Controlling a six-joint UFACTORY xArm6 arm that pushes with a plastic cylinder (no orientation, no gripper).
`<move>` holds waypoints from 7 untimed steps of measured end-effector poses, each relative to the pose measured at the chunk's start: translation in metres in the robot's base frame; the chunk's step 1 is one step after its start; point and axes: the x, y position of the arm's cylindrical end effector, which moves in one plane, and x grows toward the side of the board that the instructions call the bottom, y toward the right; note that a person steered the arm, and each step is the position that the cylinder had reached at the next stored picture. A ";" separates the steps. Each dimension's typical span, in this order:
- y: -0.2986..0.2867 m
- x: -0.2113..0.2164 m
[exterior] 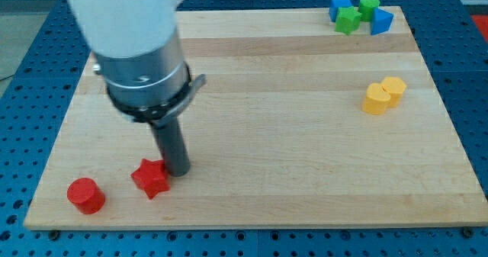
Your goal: Move the red star into the right side of the red circle
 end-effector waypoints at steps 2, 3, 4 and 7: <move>-0.012 0.005; -0.011 0.015; -0.015 0.033; -0.059 0.035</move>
